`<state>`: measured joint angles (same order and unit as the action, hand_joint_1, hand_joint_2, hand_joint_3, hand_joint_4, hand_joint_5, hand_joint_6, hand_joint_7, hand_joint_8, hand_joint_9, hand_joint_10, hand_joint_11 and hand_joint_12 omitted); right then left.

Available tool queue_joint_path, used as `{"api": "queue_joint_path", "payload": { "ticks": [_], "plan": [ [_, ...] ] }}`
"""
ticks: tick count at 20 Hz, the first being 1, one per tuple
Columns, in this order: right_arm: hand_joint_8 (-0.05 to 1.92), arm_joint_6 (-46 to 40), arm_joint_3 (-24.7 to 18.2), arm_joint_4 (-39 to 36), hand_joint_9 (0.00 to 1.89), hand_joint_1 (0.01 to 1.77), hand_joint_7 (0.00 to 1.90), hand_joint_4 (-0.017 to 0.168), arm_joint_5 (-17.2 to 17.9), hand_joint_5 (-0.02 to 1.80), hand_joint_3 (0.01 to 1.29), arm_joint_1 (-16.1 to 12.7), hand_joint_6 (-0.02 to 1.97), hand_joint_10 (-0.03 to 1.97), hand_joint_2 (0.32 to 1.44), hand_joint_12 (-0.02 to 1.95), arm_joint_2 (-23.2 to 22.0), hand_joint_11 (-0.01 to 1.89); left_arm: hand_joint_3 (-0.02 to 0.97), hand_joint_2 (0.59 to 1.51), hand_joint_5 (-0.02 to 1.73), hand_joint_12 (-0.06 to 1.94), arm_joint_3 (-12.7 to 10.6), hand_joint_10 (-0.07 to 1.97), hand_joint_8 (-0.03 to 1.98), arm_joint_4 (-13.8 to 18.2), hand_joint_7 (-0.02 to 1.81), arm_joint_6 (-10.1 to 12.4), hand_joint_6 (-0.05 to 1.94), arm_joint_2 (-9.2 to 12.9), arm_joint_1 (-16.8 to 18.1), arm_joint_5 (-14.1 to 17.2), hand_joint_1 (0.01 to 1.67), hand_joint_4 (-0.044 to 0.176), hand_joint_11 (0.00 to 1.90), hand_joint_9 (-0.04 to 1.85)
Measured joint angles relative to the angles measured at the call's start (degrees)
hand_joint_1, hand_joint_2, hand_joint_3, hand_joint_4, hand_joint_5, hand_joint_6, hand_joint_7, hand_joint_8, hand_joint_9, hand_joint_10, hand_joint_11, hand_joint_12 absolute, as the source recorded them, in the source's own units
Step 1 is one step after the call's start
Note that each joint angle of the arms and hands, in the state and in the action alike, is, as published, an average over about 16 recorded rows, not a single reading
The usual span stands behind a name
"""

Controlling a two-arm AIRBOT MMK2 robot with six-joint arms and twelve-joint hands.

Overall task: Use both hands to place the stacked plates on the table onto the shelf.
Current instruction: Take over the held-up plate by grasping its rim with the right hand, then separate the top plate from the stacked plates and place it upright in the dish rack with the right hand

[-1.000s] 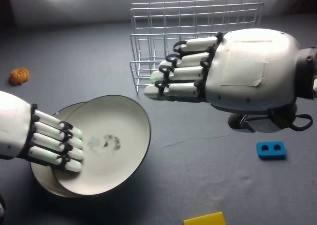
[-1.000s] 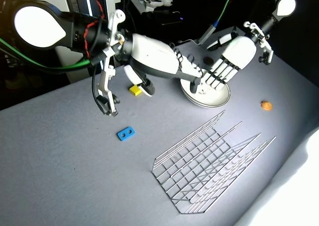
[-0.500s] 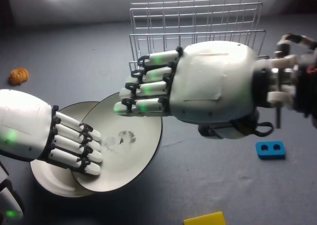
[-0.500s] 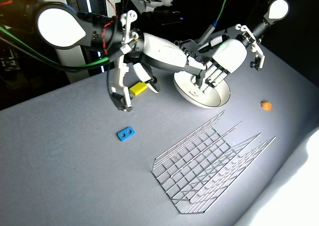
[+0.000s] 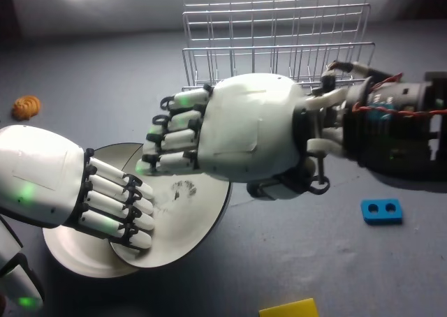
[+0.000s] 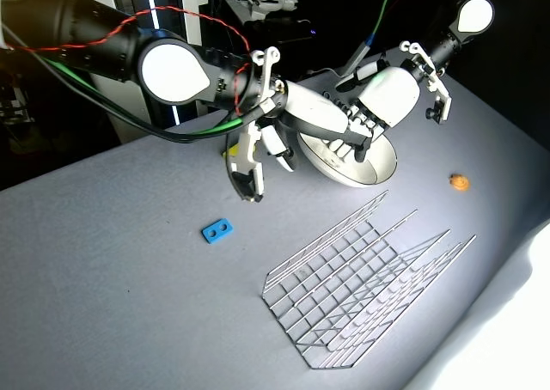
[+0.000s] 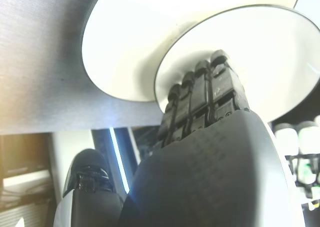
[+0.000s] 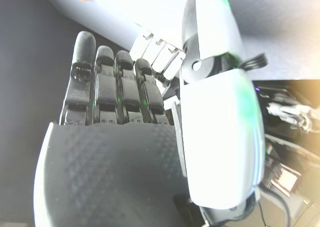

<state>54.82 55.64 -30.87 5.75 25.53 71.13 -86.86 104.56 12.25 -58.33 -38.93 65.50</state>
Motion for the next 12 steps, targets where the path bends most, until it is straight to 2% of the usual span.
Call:
{"api": "queue_joint_path", "payload": {
  "ticks": [5, 12],
  "plan": [
    [0.01, 0.98, 3.48, -0.01, 0.37, 1.26, 0.35, 0.001, 0.80, 0.30, 0.02, 1.02, 0.03, 0.03, 0.99, 1.07, 4.10, 0.15, 0.010, 1.104, 0.01, 0.01, 0.30, 0.02, -0.01, 0.10, 0.01, 0.03, 0.01, 0.05, 0.21, -0.12, 0.02, 0.003, 0.01, 0.01],
    [0.08, 1.68, 7.37, -0.35, 0.82, 1.24, 0.73, -0.005, 3.73, 0.61, 0.02, 2.27, 0.24, 0.03, 0.97, 0.95, 8.00, 0.55, 0.010, 1.102, 0.01, 0.01, 0.40, 0.02, 0.00, 0.34, 0.01, 0.03, 0.01, 0.27, 0.42, -0.04, 0.02, 0.001, 0.01, 0.01]
  ]
}}
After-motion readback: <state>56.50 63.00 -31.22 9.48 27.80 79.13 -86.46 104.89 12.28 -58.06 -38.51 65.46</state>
